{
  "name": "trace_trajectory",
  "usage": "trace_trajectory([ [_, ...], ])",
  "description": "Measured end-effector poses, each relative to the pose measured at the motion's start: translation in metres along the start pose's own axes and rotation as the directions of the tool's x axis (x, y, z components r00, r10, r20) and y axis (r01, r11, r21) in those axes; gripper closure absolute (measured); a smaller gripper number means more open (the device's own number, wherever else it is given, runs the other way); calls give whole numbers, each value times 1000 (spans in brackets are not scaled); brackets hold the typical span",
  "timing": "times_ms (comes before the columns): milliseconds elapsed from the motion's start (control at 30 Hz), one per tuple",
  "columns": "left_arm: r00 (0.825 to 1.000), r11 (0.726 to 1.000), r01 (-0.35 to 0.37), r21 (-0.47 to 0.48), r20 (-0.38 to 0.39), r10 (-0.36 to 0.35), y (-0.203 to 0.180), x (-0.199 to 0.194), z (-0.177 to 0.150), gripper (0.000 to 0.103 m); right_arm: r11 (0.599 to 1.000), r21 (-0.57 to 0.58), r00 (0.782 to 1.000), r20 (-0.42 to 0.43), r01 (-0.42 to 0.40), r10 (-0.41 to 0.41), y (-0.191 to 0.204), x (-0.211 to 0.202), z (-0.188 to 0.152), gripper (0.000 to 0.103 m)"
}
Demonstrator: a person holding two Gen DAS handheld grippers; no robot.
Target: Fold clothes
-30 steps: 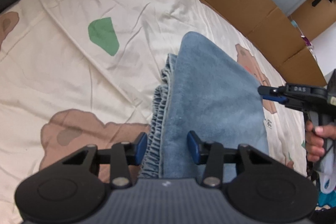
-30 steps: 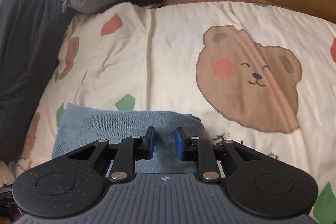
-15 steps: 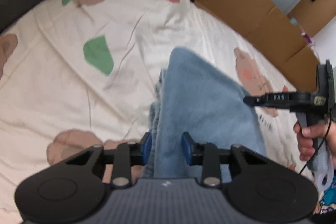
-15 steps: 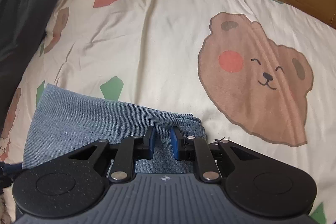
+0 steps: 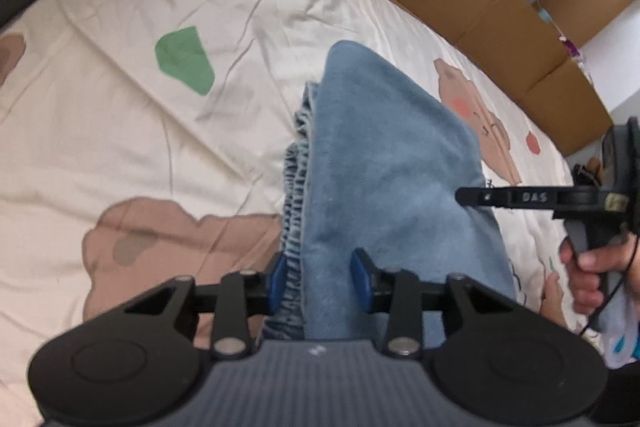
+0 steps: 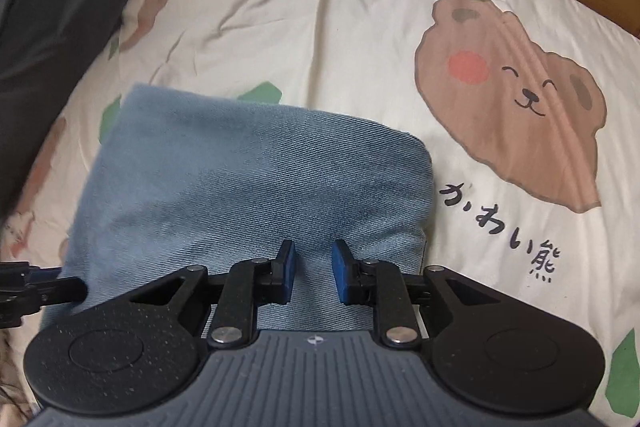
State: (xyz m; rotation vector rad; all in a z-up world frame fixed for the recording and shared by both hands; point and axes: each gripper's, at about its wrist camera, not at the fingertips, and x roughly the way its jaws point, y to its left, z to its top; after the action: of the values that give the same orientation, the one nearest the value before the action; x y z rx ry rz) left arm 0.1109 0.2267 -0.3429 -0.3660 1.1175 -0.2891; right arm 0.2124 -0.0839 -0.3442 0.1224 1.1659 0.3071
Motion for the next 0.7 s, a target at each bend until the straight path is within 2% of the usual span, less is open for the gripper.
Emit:
trace_trajectory([
  [133, 1000, 1000, 17, -22, 1, -17, 5, -5, 0, 56, 1000, 12, 1000, -25, -11, 12, -3, -3, 6, 74],
  [200, 999, 999, 35, -42, 4, -35, 10, -8, 2, 49, 1000, 18, 1000, -11, -24, 24, -6, -12, 9, 63],
  [233, 999, 999, 35, -38, 12, -34, 11, -9, 4, 48, 999, 19, 1000, 6, -28, 28, -7, -17, 9, 48],
  [267, 999, 999, 34, -36, 20, -33, 13, -10, 5, 47, 999, 24, 999, 20, -37, 37, -10, -21, 10, 38],
  [333, 999, 998, 49, -43, 24, -48, 14, -10, 9, 45, 998, 36, 998, 34, -56, 55, -15, -28, 11, 31],
  [533, 996, 995, 93, -45, 16, -92, 14, 1, 16, 36, 995, 55, 997, -12, -77, 78, -31, -28, 8, 29],
  [700, 990, 990, 132, -58, -51, -135, 18, 24, 14, 33, 983, 148, 991, -49, -112, 121, -49, -17, -5, 28],
])
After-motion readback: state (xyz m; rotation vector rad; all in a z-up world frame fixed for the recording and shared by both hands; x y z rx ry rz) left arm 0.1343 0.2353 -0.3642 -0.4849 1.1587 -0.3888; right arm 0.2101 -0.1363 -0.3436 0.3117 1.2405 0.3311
